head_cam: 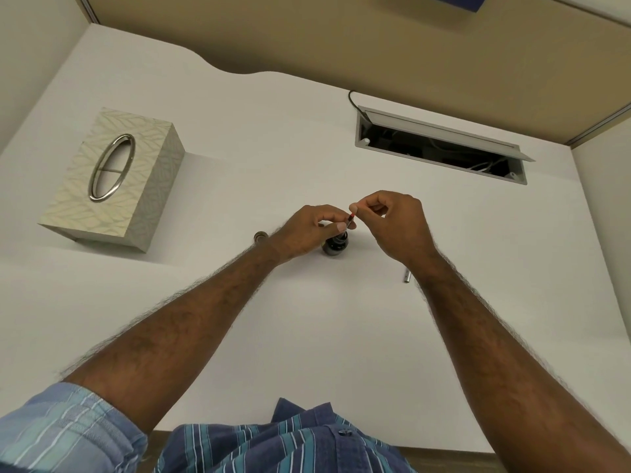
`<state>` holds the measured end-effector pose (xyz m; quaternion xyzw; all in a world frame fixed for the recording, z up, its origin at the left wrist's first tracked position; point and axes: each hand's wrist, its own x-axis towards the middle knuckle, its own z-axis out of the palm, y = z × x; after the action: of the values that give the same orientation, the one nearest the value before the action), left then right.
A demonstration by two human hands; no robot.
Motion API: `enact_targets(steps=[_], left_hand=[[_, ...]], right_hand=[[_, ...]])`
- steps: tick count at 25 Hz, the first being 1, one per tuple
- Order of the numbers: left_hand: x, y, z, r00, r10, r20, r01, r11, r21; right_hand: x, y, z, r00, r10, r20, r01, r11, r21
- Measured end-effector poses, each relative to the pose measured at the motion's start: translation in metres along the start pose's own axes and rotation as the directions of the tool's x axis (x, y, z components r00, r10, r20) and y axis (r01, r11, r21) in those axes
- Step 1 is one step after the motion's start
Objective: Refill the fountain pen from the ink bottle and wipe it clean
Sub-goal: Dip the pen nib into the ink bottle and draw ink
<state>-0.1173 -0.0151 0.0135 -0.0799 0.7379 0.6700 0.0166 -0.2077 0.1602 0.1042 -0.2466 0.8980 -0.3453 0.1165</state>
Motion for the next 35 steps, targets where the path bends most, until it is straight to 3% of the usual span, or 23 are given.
enact_targets(steps=[13,19,26,31,35], left_hand=[[0.0026,0.0060,-0.0036,1.000,0.005,-0.005,-0.004,0.992,0.126],[0.0022,0.0056,-0.0018,1.000,0.001,-0.029,0.003,0.989,0.145],[0.0018,0.0065,-0.0007,0.999,0.021,-0.031,-0.017,0.990,0.139],[0.0015,0.0061,0.0018,0.999,-0.003,-0.054,0.011,0.990,0.142],[0.0021,0.0055,0.0011,0.999,-0.006,-0.054,0.013,0.990,0.142]], right_hand=[[0.0000,-0.0021,-0.0026,0.995,-0.087,0.047,0.088,0.996,-0.005],[0.0017,-0.0009,0.0017,1.000,-0.011,-0.010,0.011,1.000,-0.005],[-0.0004,-0.0007,0.0016,0.997,-0.059,0.049,0.059,0.998,0.008],[0.0012,-0.0008,0.0045,1.000,0.026,-0.006,-0.025,0.999,0.043],[0.0004,-0.0004,0.0049,1.000,0.005,0.013,-0.006,0.999,0.050]])
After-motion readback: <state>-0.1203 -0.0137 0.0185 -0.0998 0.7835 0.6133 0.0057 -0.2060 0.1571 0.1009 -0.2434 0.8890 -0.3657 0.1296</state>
